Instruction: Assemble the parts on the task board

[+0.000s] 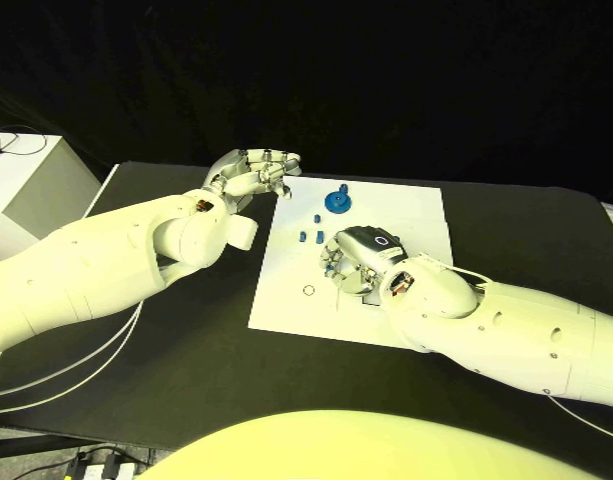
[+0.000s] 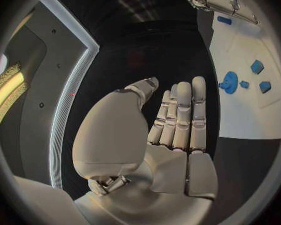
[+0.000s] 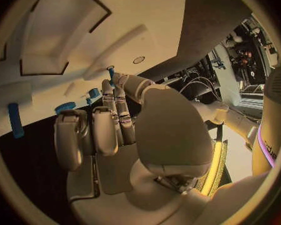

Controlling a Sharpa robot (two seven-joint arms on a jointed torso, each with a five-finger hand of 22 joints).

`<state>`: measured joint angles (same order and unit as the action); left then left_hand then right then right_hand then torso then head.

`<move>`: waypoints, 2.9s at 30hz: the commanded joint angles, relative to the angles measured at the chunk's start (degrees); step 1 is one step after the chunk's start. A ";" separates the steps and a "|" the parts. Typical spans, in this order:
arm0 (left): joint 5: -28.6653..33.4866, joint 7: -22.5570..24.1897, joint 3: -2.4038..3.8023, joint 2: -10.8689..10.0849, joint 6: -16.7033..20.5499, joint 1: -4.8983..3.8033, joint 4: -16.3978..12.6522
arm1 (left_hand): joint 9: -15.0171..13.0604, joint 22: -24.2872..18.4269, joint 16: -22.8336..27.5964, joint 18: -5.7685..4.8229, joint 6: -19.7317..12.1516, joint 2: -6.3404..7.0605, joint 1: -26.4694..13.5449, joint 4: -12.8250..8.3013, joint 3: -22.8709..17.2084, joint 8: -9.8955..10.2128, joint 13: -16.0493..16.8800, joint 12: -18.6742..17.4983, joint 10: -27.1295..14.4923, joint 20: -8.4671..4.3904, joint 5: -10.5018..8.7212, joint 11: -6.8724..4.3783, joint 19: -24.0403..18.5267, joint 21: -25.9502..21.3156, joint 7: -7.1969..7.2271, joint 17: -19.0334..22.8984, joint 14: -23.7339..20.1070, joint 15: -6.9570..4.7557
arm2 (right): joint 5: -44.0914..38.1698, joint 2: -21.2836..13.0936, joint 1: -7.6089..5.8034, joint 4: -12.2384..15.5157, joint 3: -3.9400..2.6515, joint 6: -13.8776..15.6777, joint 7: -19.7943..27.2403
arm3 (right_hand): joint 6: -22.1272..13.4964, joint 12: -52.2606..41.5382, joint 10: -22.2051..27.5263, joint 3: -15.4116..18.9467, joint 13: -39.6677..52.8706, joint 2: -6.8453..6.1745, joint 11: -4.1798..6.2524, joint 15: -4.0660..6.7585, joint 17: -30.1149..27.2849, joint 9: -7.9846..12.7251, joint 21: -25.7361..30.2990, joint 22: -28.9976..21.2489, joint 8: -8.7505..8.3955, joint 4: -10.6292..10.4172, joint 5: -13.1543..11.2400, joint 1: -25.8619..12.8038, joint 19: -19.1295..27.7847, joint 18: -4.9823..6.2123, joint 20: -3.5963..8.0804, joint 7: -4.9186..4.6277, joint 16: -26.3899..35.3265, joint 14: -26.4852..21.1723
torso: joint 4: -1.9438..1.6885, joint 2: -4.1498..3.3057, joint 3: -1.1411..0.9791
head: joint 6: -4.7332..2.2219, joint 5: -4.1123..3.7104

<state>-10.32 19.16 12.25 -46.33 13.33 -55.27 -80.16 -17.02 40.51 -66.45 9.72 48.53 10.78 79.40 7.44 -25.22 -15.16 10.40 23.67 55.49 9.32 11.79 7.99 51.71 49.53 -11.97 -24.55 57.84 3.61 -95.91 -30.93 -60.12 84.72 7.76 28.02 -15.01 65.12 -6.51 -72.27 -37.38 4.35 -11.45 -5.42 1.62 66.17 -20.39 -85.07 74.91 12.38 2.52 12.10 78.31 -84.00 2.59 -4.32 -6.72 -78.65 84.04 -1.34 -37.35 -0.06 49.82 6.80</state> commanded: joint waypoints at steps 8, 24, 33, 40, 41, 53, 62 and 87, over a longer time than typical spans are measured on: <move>0.13 0.12 0.05 0.14 -0.40 0.01 0.00 | -0.04 -0.07 0.26 0.83 0.13 -0.38 0.38 0.34 0.08 -0.31 0.00 0.38 -0.45 0.05 0.05 -0.14 0.29 -0.21 0.10 0.07 0.00 0.19 | -0.82 -0.19 0.20 0.42 0.00 -0.60 0.00 | 0.35 -0.15 -3.39 -0.35 3.68 0.64 2.87 0.30 0.06 -0.07 0.16 7.89 0.39 0.04 0.18 0.06 -2.87 -0.93 0.31 -0.07 -0.02 1.75 | -0.01 -0.01 0.08 | 0.00 -0.23; -0.02 0.05 0.05 0.05 -0.50 0.02 -0.11 | -0.06 -0.12 0.27 0.83 0.20 -0.45 0.56 0.38 0.07 -0.45 -0.01 0.44 -0.53 0.02 0.03 -0.15 0.36 -0.27 0.12 0.07 -0.02 0.16 | -1.55 0.71 0.41 -1.32 0.13 -1.29 -0.51 | 0.34 -0.11 -3.45 -0.47 3.76 0.60 2.88 0.30 0.02 -0.15 0.21 7.82 0.45 0.15 0.35 0.01 -2.83 -0.91 0.32 -0.07 -0.03 1.75 | -0.27 -0.02 0.23 | 0.15 -0.49; -0.12 0.02 0.05 0.00 -0.56 0.02 -0.12 | -0.06 -0.12 0.27 0.83 0.20 -0.45 0.56 0.38 0.07 -0.45 -0.01 0.44 -0.53 0.02 0.03 -0.15 0.36 -0.27 0.12 0.07 -0.02 0.16 | -2.05 1.10 0.51 -2.61 0.27 -1.83 -0.16 | 0.22 0.02 -3.35 -0.50 3.81 0.51 2.83 0.28 -0.43 -0.20 0.53 7.37 0.46 0.18 0.35 -0.17 -2.61 -0.81 0.31 -0.12 0.16 1.66 | -0.29 -0.02 0.27 | 0.18 -0.40; -0.71 0.00 0.05 0.03 -0.55 0.02 -0.08 | -0.07 -0.16 0.29 0.83 0.25 -0.62 0.86 0.38 -0.02 -0.59 0.00 0.54 -0.55 -0.01 0.03 -0.20 0.42 -0.33 0.16 0.09 -0.05 0.13 | -1.61 1.08 0.54 -2.36 0.37 -1.69 2.08 | -0.74 0.80 -2.46 -0.01 3.91 0.02 2.51 0.00 -1.36 -0.34 1.08 6.68 0.27 0.04 -0.02 -1.19 -2.20 -0.64 0.11 -0.43 0.56 1.42 | -0.28 0.02 0.28 | 0.18 -0.37; -0.83 0.01 0.05 0.02 -0.55 0.02 -0.08 | -0.07 -0.16 0.29 0.83 0.25 -0.62 0.86 0.38 -0.02 -0.59 0.00 0.54 -0.55 -0.01 0.03 -0.20 0.42 -0.33 0.16 0.09 -0.05 0.13 | -1.41 1.05 0.54 -2.34 0.38 -1.57 2.42 | -0.97 0.96 -2.24 0.14 3.90 -0.11 2.43 -0.06 -1.46 -0.33 1.19 6.54 0.18 -0.04 -0.09 -1.41 -2.12 -0.61 0.06 -0.49 0.60 1.40 | -0.30 0.04 0.27 | 0.18 -0.42; -1.19 -0.03 0.05 -0.08 -0.52 0.02 -0.08 | -0.07 -0.17 0.30 0.84 0.26 -0.64 0.94 0.36 -0.03 -0.62 0.00 0.57 -0.55 -0.01 0.02 -0.20 0.44 -0.34 0.16 0.09 -0.05 0.12 | 0.22 0.43 0.54 -2.30 0.42 2.97 3.94 | -8.32 2.79 9.04 4.45 0.22 -4.23 -0.53 -2.48 -8.62 0.95 12.62 -7.38 -3.86 -2.46 1.20 -4.62 4.42 2.51 -2.25 -2.71 4.27 -0.61 | -0.37 0.05 0.29 | 0.18 -0.55; -1.21 -0.16 0.06 -0.17 -0.78 0.02 -0.02 | -0.06 -0.19 0.31 0.83 0.25 -0.67 0.95 0.45 0.00 -0.67 0.00 0.62 -0.57 -0.02 -0.03 -0.18 0.47 -0.37 0.14 0.09 -0.06 0.12 | 0.77 -0.62 0.54 -1.43 0.42 5.96 3.87 | -11.52 2.24 13.39 13.74 -0.64 -2.36 -0.80 -2.66 -9.75 2.33 17.01 -11.60 -6.57 -4.04 1.59 -1.01 5.00 3.22 -2.36 -2.88 4.44 -0.63 | -0.36 0.05 0.35 | 0.16 -0.82; -1.22 -0.04 0.04 -0.86 -0.94 0.11 -0.04 | -0.06 -0.21 0.33 0.82 0.25 -0.76 1.06 0.49 -0.01 -0.74 0.00 0.69 -0.56 -0.04 -0.04 -0.19 0.50 -0.41 0.15 0.10 -0.08 0.12 | 12.16 -14.85 -7.41 2.47 -1.09 -3.01 8.03 | -10.03 -0.36 10.87 16.98 -0.57 -1.01 0.08 -1.93 -6.18 3.38 15.30 -8.81 -7.10 -7.72 2.15 2.61 2.55 2.57 -1.65 -1.79 1.57 0.62 | -0.11 0.26 0.34 | -1.53 -2.70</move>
<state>-11.35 18.69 12.24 -47.27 13.23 -55.20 -80.05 -17.03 40.34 -66.45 9.71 48.53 10.23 79.95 7.59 -25.38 -15.64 10.40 24.17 55.29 9.32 11.79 7.79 51.71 49.31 -11.97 -24.50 57.84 3.61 -87.06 -45.57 -67.34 87.68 6.66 28.68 -9.51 54.66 -6.68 -61.02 -20.12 3.81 -12.53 -5.22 -0.39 59.94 -17.09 -69.56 66.06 5.23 -5.16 13.88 80.24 -81.05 4.87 -6.06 -8.38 -76.89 83.63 -1.55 -37.16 0.27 48.47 4.22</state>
